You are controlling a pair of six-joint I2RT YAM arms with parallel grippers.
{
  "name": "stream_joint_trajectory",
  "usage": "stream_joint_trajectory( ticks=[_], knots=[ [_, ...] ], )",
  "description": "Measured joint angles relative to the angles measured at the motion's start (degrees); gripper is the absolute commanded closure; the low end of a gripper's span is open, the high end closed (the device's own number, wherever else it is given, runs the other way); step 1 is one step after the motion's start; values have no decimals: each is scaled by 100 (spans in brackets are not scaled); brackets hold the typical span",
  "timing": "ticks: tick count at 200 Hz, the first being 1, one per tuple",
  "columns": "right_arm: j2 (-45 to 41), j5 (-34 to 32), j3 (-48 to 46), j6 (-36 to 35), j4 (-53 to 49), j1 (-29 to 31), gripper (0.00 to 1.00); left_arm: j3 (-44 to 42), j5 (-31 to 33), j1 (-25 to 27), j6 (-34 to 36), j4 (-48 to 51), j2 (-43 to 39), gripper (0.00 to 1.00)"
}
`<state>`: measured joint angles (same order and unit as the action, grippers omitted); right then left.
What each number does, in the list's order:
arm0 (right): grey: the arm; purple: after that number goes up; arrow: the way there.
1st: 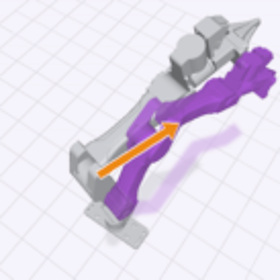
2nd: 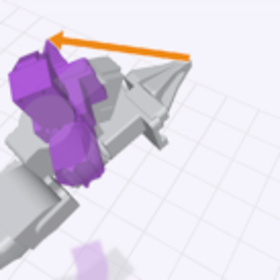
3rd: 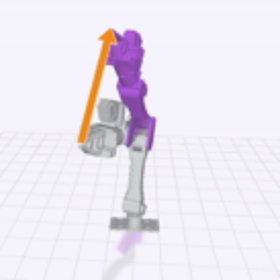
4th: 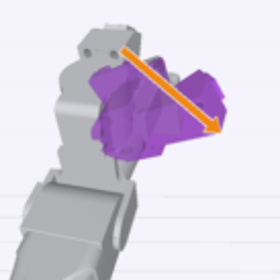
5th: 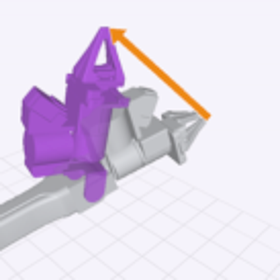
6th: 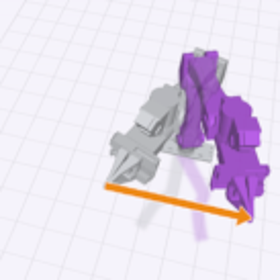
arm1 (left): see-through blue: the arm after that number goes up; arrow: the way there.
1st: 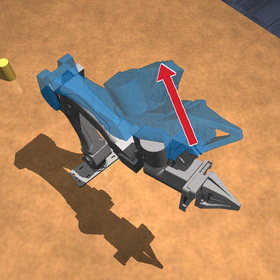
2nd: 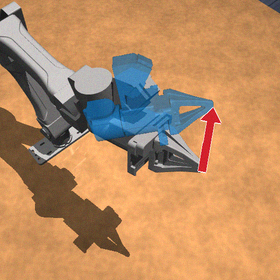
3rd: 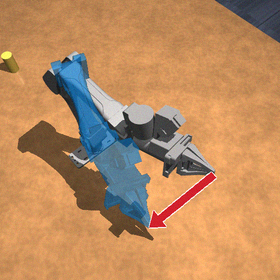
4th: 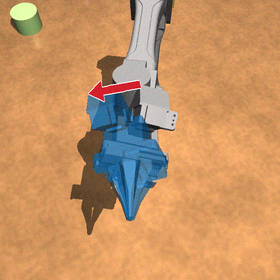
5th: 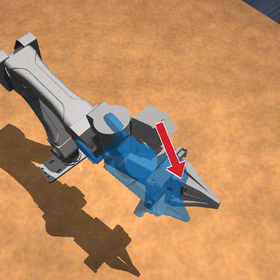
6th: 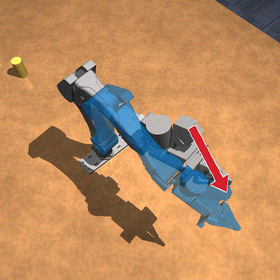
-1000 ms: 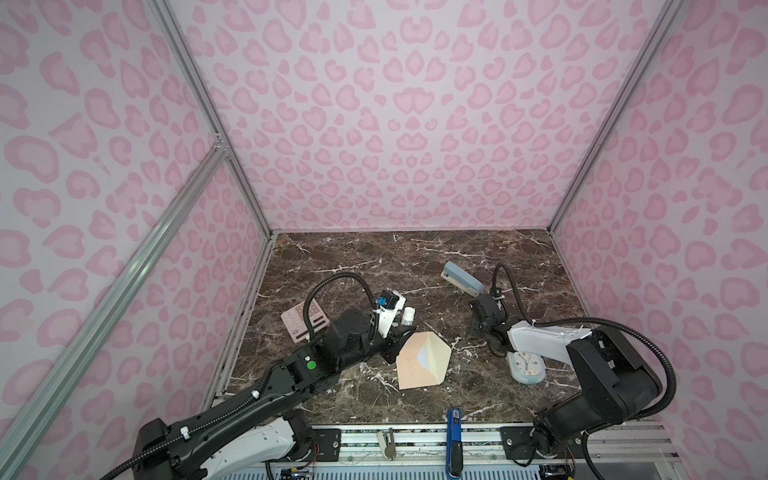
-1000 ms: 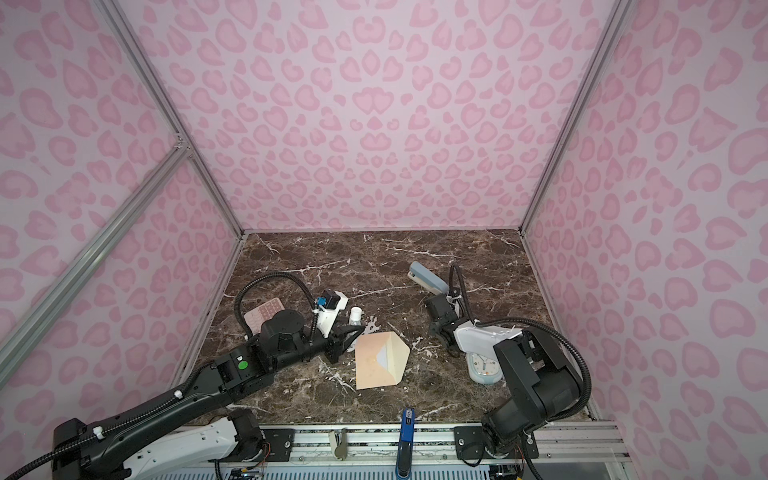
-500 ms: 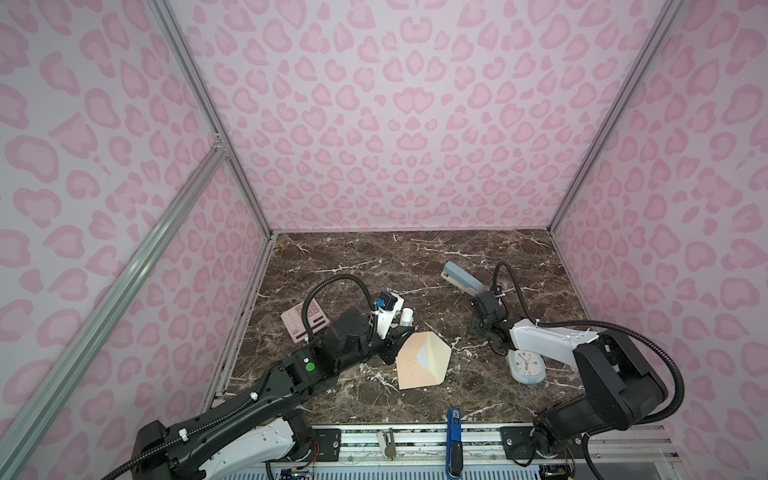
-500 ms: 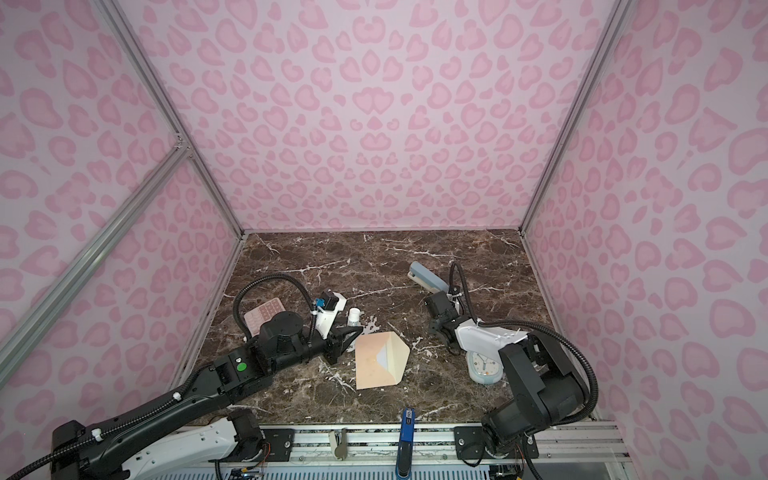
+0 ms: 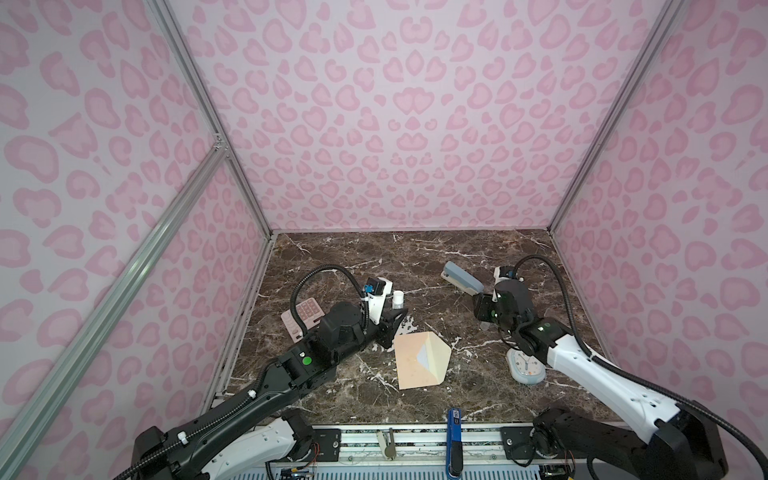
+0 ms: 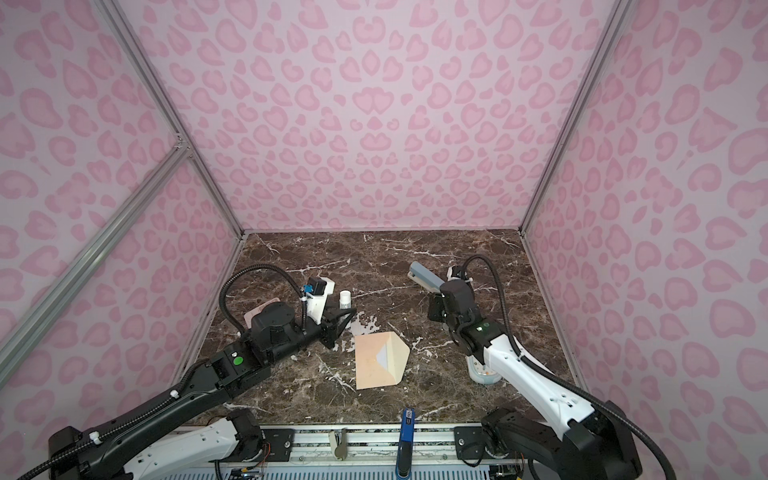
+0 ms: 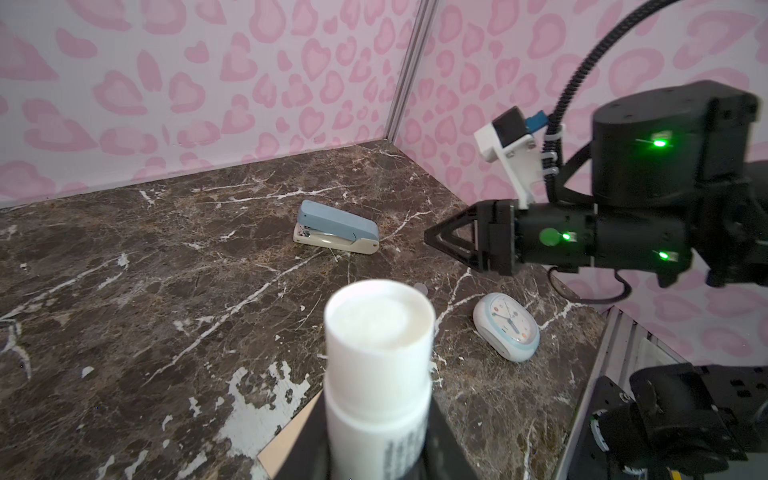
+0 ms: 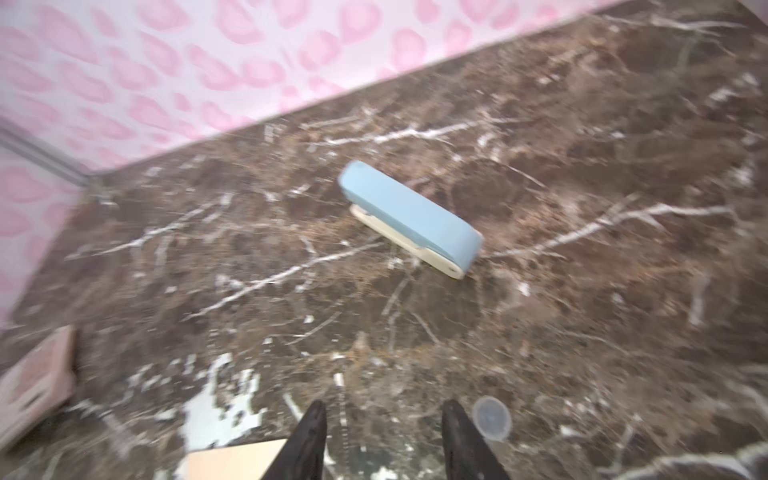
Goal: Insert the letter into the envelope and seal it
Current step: 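Move the right gripper back toward the peach envelope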
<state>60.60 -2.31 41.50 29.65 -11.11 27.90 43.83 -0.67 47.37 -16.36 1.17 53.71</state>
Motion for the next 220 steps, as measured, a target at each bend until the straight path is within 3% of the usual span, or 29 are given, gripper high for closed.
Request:
stream_joint_trajectory(
  ticks=[35, 67, 112, 147, 190, 220],
  knots=[
    [-1126, 1403, -658, -503, 914, 476, 52, 258, -444, -179, -2, -455, 457, 95],
    [-1539, 2334, -1200, -678, 1878, 1047, 50, 308, -957, -195, -46, -1038, 850, 95],
    [-1408, 2581, -1344, -1036, 2647, 1775, 44, 240, -1416, -181, -332, -1812, 1106, 96],
    [-1169, 1773, -1316, -1510, 2907, 2468, 42, 199, -1202, 33, -457, -2059, 1145, 96],
    [-981, 13, -1412, -2063, 3541, 3283, 41, 203, -398, 363, -501, -2120, 1217, 96],
    [-802, -981, -1569, -2404, 4026, 3445, 42, 203, 199, 592, -522, -2260, 1222, 96]
  ],
)
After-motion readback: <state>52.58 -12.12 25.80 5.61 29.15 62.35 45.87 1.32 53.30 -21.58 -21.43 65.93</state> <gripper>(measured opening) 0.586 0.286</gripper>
